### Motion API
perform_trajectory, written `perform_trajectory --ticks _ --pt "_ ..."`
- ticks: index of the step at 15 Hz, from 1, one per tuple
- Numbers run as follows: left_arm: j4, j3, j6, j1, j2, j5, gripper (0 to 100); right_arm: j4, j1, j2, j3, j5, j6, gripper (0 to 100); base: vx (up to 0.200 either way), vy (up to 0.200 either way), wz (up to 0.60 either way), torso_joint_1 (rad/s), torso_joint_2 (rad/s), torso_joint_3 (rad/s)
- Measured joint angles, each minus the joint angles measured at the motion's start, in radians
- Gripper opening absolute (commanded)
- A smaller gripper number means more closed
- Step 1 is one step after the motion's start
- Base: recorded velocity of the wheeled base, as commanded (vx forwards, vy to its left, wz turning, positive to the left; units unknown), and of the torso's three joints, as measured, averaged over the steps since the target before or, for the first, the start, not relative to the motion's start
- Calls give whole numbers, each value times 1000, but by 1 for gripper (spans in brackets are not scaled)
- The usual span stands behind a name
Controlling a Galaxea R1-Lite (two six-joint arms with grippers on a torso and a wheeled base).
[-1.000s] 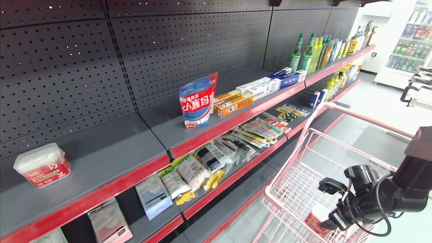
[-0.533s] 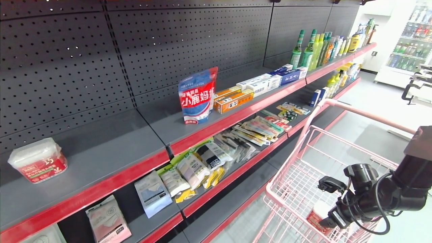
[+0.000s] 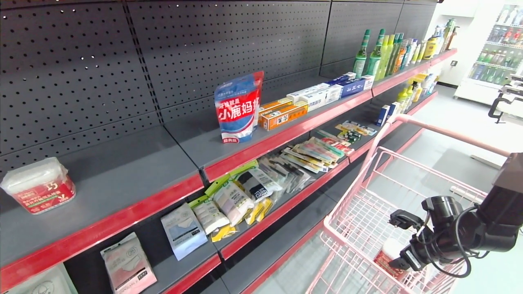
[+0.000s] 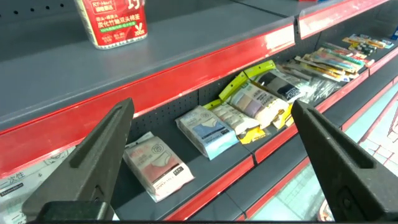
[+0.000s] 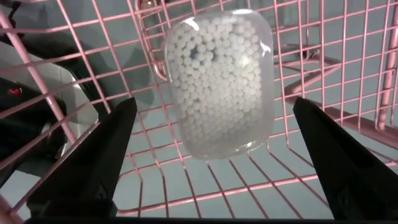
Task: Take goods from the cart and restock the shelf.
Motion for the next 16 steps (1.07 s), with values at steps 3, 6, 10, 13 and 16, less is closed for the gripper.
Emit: perform_trajectory --ticks 3,6,10,13,16 --pt "0 0 1 0 0 0 100 1 -41 33 -60 25 -54 100 0 0 0 0 0 0" --pt "0 0 1 0 0 -1 100 3 -68 52 -74 47 -76 100 0 0 0 0 0 0" --pt "0 0 1 0 0 -1 100 2 -71 61 -74 54 -76 100 0 0 0 0 0 0" --pt "0 -1 1 0 0 -1 100 1 -64 63 -68 54 -76 100 0 0 0 0 0 0" --pt "0 -1 1 0 0 -1 100 2 -63 63 -65 53 -76 100 0 0 0 -11 14 17"
